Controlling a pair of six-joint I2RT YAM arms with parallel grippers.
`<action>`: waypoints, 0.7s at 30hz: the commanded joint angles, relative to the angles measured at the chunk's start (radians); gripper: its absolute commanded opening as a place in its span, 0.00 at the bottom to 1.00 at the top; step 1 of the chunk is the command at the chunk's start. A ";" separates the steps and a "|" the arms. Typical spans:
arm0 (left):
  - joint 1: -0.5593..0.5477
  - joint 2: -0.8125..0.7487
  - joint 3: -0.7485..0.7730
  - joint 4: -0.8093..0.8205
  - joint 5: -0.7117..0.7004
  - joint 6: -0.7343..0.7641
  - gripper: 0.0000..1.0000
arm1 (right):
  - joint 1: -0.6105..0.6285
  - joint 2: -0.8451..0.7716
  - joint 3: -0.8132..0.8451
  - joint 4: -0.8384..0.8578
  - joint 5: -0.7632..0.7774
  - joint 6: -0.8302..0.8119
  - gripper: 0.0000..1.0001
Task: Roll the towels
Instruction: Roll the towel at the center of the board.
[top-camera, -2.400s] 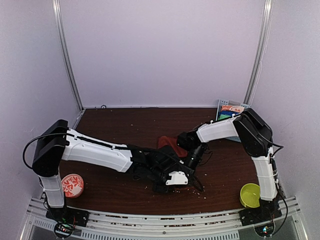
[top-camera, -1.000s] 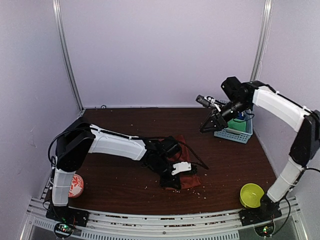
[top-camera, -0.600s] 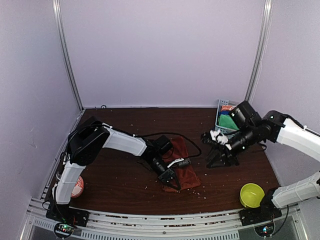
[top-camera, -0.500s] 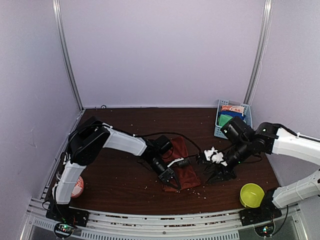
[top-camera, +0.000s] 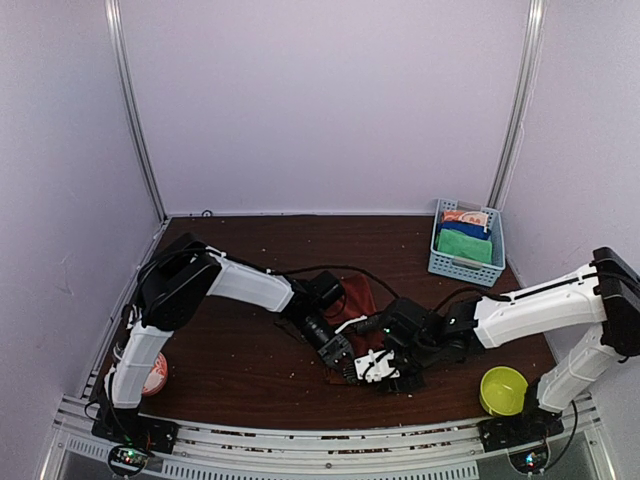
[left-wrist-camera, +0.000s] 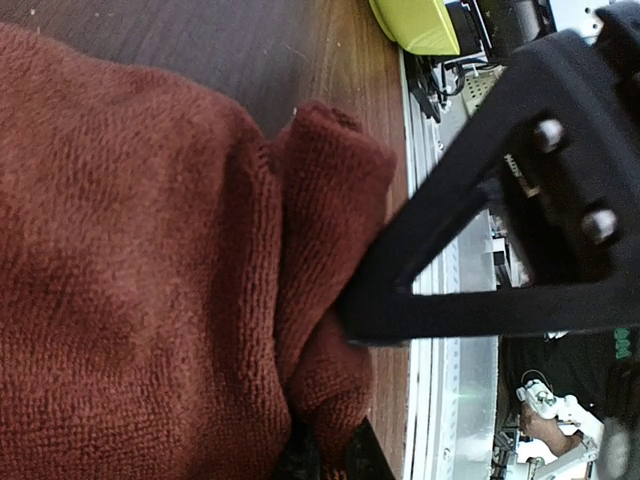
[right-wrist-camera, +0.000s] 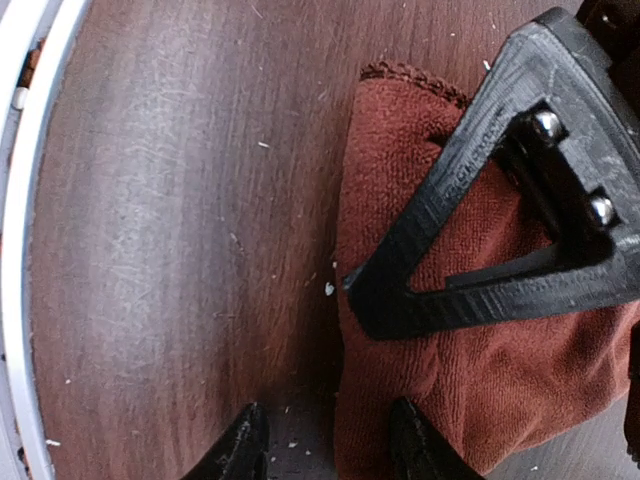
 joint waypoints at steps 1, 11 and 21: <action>-0.003 0.065 -0.032 -0.035 -0.076 -0.012 0.05 | 0.016 0.046 -0.002 0.104 0.093 0.003 0.42; -0.003 0.070 -0.019 -0.064 -0.093 0.017 0.05 | 0.015 0.059 0.009 0.115 0.130 -0.003 0.36; -0.002 0.062 -0.019 -0.066 -0.101 0.016 0.05 | 0.015 0.072 0.053 0.050 0.057 -0.016 0.42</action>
